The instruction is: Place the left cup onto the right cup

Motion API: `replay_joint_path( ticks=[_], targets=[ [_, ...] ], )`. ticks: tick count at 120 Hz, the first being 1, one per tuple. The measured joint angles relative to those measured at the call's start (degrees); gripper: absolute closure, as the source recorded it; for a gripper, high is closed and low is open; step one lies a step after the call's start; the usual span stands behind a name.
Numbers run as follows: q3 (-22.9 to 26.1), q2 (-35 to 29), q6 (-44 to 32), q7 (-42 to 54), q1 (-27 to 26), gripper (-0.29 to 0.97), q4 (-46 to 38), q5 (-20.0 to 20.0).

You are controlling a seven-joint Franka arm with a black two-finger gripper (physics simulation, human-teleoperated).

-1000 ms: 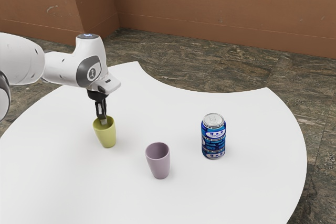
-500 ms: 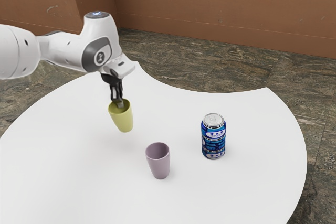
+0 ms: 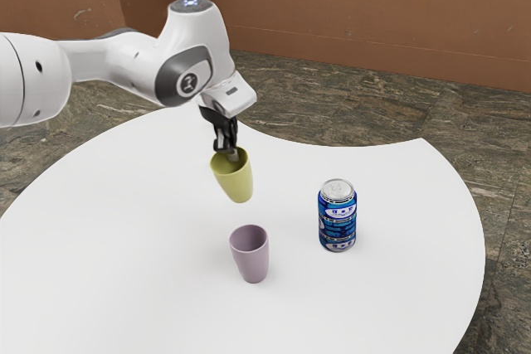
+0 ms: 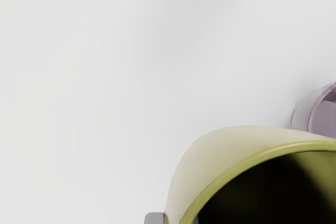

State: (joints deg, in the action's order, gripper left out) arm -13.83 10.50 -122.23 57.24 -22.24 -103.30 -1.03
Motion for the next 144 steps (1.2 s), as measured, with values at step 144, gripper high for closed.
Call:
replay_joint_path(
  ticks=[144],
  targets=[
    [5.0, 0.7, 11.0, -7.2, -0.8, 0.79, 0.1, 1.6]
  ],
)
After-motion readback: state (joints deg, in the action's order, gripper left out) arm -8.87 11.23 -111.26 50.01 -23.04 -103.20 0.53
